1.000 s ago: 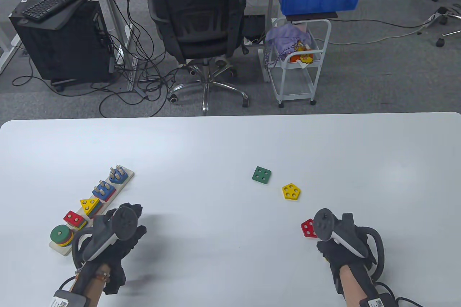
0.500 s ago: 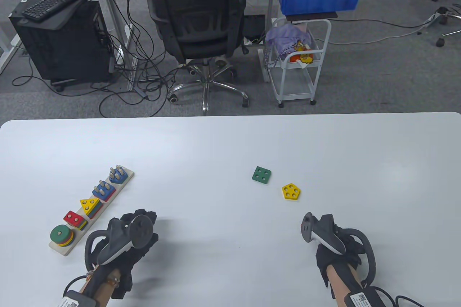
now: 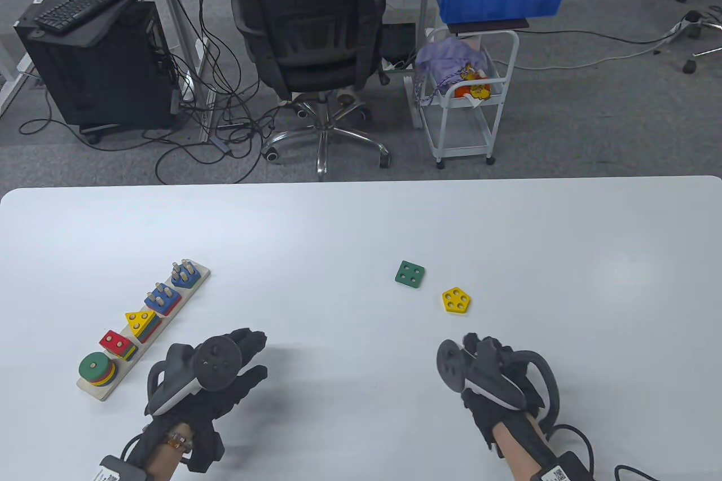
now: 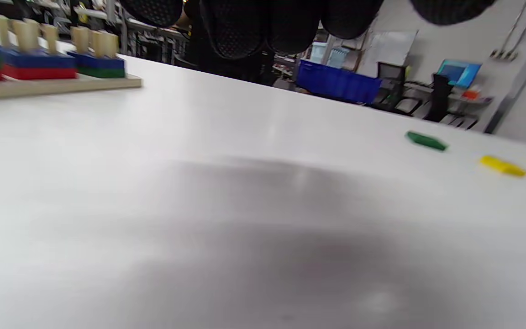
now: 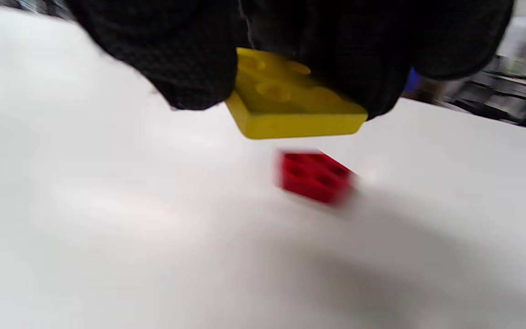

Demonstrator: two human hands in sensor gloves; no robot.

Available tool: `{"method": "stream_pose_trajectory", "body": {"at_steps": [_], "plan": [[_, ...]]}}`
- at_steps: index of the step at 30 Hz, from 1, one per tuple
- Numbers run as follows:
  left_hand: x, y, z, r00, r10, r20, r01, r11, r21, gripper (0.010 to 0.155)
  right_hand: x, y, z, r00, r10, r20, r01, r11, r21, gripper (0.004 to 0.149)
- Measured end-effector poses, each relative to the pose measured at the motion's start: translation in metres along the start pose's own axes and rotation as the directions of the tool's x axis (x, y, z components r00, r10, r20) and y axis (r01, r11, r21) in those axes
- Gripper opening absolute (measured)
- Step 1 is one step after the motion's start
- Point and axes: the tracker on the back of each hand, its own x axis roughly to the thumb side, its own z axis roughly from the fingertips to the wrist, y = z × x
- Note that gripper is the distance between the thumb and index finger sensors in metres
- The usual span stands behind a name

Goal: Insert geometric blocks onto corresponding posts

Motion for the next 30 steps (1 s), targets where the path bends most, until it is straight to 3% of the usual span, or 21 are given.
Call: {"method": "stream_pose_trajectory", "body": {"at_steps": [4,7,11,14,17,20,25,27,30], "plan": [[0.013,0.000,0.003,0.958,0.270,0.094,-0.266,0.962,-0.056,0.064,0.048,-0.022,-0.001,0.964,-0.081,0.253,0.112,0.987,-0.112,0.073],[0.018,-0.007,0.003,0.854,0.511,0.099,-0.490,0.854,-0.173,0.061,0.085,-0.035,-0.004,0.911,-0.106,0.400,0.209,0.952,-0.223,0.073],[0.017,-0.018,-0.001,0.706,0.708,0.033,-0.669,0.681,-0.297,0.061,0.118,-0.040,-0.012,0.839,-0.159,0.520,0.326,0.913,-0.246,0.074],[0.014,-0.026,-0.004,0.643,0.766,-0.022,-0.724,0.597,-0.346,0.069,0.134,-0.040,-0.015,0.779,-0.222,0.587,0.434,0.866,-0.248,0.074],[0.012,-0.030,-0.006,0.643,0.766,-0.020,-0.716,0.592,-0.369,0.073,0.143,-0.040,-0.017,0.731,-0.263,0.629,0.501,0.833,-0.234,0.074],[0.014,-0.034,-0.007,0.598,0.801,-0.026,-0.736,0.536,-0.414,0.072,0.151,-0.040,-0.014,0.698,-0.284,0.658,0.538,0.813,-0.221,0.074],[0.017,-0.039,-0.008,0.425,0.902,-0.078,-0.818,0.346,-0.460,0.074,0.153,-0.043,-0.009,0.704,-0.228,0.672,0.533,0.795,-0.289,0.075],[0.019,-0.042,-0.008,0.398,0.916,-0.050,-0.828,0.335,-0.450,0.074,0.152,-0.044,-0.009,0.710,-0.239,0.663,0.531,0.800,-0.280,0.076],[0.024,-0.040,-0.005,0.475,0.880,-0.024,-0.831,0.439,-0.341,0.076,0.148,-0.046,-0.008,0.728,-0.265,0.633,0.489,0.848,-0.207,0.084]]}}
